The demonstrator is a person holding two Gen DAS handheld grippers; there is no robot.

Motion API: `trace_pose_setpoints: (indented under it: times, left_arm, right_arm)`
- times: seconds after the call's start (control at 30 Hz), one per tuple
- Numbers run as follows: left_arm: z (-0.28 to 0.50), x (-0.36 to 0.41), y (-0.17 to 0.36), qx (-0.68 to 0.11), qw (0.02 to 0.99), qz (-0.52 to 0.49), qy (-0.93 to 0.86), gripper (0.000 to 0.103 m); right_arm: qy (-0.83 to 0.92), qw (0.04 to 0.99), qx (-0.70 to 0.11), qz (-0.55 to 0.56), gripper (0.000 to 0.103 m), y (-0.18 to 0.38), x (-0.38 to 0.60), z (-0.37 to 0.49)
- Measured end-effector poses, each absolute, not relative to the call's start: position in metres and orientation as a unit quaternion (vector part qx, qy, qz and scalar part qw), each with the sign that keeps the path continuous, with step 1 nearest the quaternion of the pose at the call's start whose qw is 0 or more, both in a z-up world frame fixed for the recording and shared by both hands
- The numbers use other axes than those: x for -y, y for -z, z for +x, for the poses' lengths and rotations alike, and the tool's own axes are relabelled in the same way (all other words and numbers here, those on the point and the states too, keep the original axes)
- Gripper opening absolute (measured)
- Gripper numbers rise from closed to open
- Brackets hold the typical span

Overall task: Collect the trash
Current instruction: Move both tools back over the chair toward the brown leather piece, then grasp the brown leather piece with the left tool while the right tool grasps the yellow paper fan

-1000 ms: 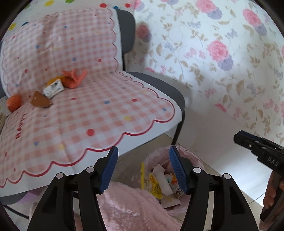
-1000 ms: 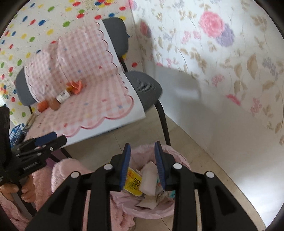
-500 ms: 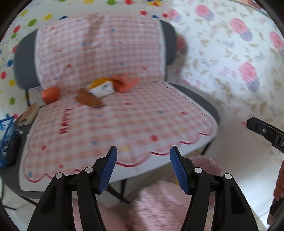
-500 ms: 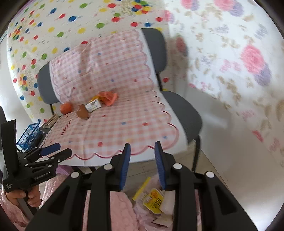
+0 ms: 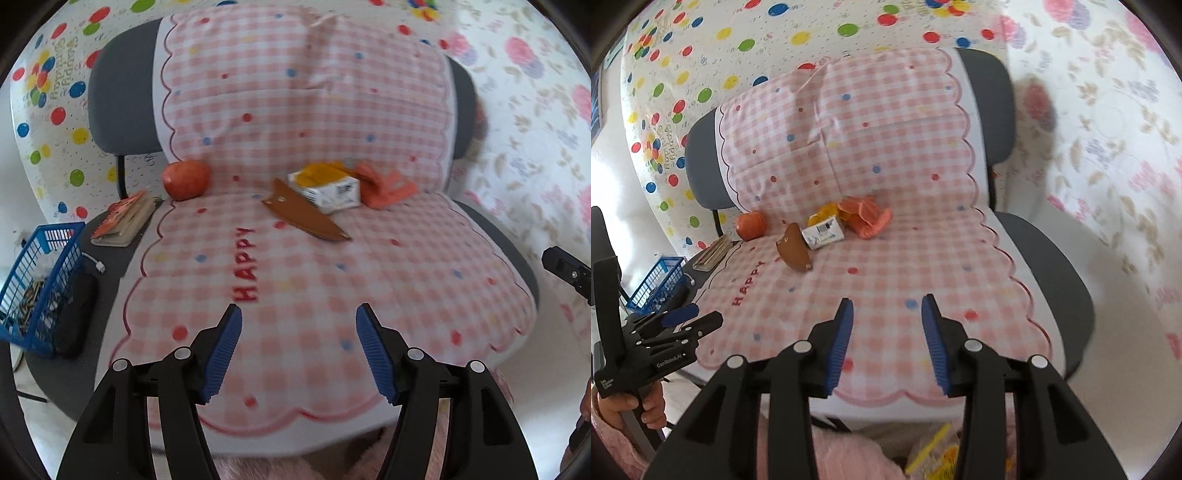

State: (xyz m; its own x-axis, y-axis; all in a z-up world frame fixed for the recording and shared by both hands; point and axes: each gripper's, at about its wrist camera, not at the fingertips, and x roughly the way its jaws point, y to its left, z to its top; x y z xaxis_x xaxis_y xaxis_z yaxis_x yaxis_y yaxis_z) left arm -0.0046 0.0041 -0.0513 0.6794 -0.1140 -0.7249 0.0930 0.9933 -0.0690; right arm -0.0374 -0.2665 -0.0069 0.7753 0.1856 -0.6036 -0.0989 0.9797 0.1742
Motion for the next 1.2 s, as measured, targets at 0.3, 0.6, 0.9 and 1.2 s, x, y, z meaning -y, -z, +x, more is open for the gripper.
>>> trace_pose_setpoints:
  times: [0.3, 0.6, 0.9, 1.2]
  left_arm:
    - [0.076, 0.008, 0.072, -0.437, 0.898, -0.024, 0.049, 0.078]
    - [0.15, 0.038, 0.098, -0.467, 0.884, -0.024, 0.014, 0.078]
    - [0.188, 0.038, 0.109, -0.489, 0.871, -0.035, -0.029, 0.073]
    - [0.162, 0.005, 0.1, -0.474, 0.88, -0.018, 0.02, 0.011]
  right_arm:
    - [-0.098, 0.936, -0.33, 0.076, 0.038, 0.017, 0.251, 0.032]
    - [-0.102, 0.935, -0.334, 0.066, 0.038, 0.026, 0.255, 0.07]
    - [-0.098, 0.93, -0.35, 0.059, 0.037, 0.041, 0.256, 0.106]
    - [-0.115, 0.927, -0.354, 0.055, 0.037, 0.037, 0.237, 0.127]
